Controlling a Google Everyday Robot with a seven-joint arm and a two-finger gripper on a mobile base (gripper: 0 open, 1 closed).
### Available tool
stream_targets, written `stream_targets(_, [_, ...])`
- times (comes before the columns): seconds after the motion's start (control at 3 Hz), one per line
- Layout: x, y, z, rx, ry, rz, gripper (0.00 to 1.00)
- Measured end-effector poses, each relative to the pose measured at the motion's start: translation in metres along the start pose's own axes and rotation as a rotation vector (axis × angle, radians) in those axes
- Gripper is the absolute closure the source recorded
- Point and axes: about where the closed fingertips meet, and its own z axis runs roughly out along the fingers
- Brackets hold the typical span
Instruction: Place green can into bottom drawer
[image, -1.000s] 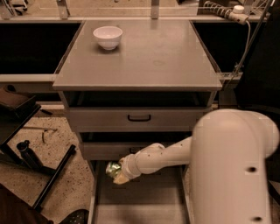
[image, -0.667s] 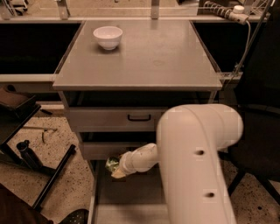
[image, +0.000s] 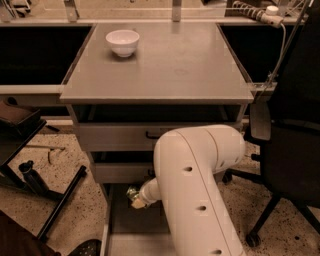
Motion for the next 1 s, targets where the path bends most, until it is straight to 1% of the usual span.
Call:
stream_targets(0.33, [0.028, -0.002, 0.012, -0.006, 0.035, 0.091, 1.0])
stream_targets(0.67, [0.028, -0.002, 0.012, -0.007, 0.035, 0.091, 1.0])
stream_targets(1.0, [0.043, -0.001, 0.026, -0.037, 0.084, 0.123, 1.0])
